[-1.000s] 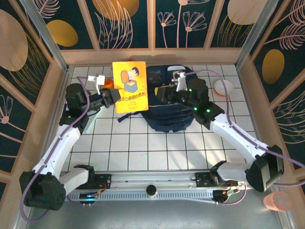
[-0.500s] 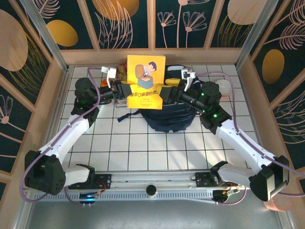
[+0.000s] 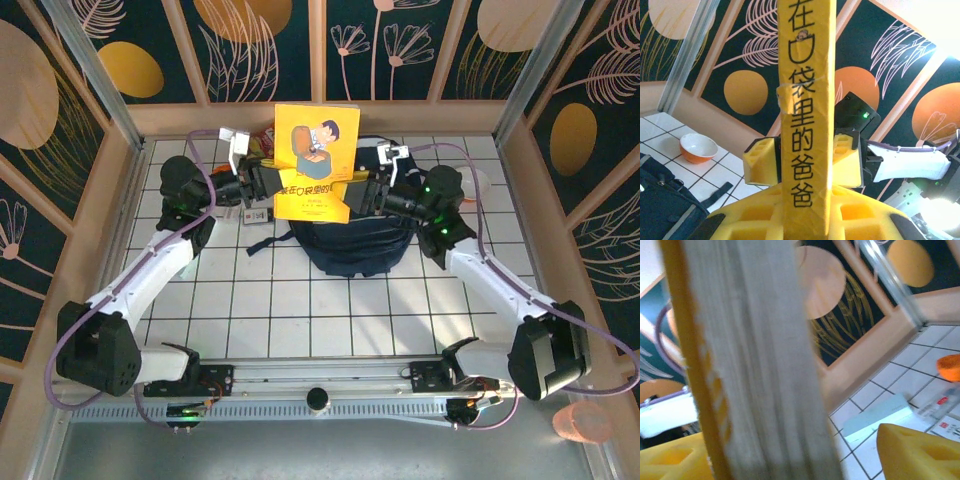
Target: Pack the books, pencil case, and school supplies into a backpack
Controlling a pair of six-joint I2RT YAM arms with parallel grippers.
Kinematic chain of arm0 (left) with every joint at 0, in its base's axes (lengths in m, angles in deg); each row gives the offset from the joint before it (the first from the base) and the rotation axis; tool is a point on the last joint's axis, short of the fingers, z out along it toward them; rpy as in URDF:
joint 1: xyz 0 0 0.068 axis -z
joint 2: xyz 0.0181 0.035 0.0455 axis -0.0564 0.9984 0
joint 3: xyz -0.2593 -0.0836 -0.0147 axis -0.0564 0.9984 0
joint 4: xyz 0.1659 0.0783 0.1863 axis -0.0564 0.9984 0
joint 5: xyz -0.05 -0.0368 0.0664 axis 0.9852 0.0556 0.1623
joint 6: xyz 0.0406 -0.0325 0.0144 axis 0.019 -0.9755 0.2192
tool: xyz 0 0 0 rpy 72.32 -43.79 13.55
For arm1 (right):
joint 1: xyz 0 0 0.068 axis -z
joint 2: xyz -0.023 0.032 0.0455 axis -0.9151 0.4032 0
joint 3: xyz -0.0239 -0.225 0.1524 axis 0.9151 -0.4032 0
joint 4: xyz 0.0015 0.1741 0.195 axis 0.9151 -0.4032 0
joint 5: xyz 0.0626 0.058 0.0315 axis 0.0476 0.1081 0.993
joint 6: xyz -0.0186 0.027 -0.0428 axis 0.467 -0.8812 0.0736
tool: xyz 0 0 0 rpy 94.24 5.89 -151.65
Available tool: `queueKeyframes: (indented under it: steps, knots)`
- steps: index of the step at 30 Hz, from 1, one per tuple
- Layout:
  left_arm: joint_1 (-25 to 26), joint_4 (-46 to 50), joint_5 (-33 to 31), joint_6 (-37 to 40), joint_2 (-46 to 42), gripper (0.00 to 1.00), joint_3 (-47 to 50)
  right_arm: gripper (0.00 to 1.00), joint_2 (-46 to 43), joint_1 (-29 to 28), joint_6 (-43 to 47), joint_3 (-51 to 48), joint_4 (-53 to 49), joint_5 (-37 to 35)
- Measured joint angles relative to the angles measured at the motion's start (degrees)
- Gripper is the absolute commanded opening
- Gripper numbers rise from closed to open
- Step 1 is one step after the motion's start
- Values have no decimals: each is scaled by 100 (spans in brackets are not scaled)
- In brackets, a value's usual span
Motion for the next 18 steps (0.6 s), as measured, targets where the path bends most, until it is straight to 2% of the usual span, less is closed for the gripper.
queueKeyframes:
  steps: [3,7,8,12,14,18]
  knots:
    - [4,-31,11,-15,50,0,0,55,87,2,-177,-4,243,260]
    - [20,-46,9,-15,70,5,0,23,87,7,-144,-4,286,411]
    - [20,-52,9,-11,72,9,0,10,83,7,-83,0,236,433]
    - [31,306,-94,367,68,28,-17,1,-120,31,411,11,-284,367]
    - [72,831,-339,857,37,40,-98,0,-374,96,835,11,-844,243]
    - [52,2041,-992,2151,-179,53,-334,0,-1043,258,1987,26,-2332,-564]
